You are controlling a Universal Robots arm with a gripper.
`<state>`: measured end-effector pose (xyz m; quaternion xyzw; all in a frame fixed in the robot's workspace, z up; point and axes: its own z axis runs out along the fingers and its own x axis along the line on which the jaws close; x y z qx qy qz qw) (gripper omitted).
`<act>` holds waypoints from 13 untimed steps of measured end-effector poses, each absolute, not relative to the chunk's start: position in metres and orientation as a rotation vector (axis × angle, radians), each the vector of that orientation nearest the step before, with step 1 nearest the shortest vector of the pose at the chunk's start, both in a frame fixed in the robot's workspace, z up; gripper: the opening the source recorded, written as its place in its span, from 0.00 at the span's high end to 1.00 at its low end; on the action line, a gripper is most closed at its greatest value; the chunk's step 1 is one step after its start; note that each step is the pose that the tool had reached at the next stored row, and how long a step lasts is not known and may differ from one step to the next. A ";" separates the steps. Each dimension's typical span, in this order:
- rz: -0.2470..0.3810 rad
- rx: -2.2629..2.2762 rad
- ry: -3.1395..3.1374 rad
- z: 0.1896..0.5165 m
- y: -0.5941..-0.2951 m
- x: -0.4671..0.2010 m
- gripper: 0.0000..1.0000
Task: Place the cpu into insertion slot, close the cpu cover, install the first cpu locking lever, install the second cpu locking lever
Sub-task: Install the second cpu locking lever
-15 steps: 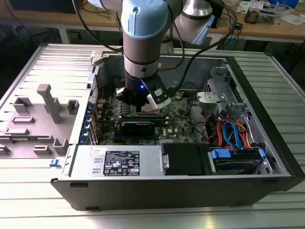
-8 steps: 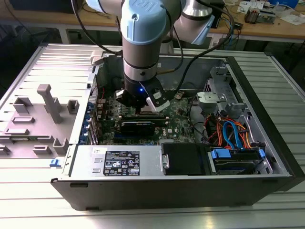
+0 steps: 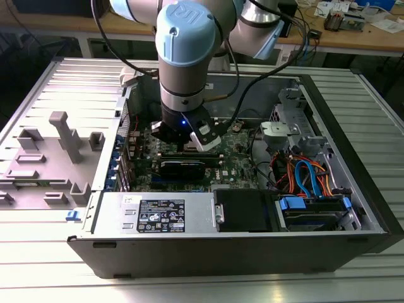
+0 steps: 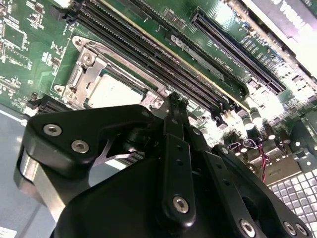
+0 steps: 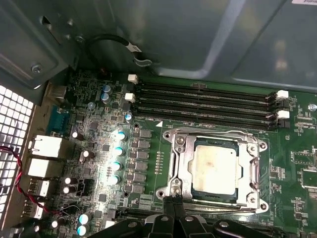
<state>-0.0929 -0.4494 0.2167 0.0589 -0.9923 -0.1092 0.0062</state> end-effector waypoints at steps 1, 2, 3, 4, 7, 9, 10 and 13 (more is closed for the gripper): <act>-0.343 0.185 -3.105 0.215 -0.449 -0.094 0.89; -0.344 0.186 -3.105 0.214 -0.449 -0.094 0.89; -0.344 0.186 -3.105 0.212 -0.449 -0.095 0.89; -0.345 0.187 -3.104 0.211 -0.449 -0.095 0.89; -0.346 0.189 -3.104 0.208 -0.449 -0.096 0.89; -0.347 0.191 -3.104 0.205 -0.449 -0.096 0.89; -0.347 0.191 -3.104 0.205 -0.449 -0.096 0.89; -0.348 0.192 -3.103 0.205 -0.447 -0.096 0.89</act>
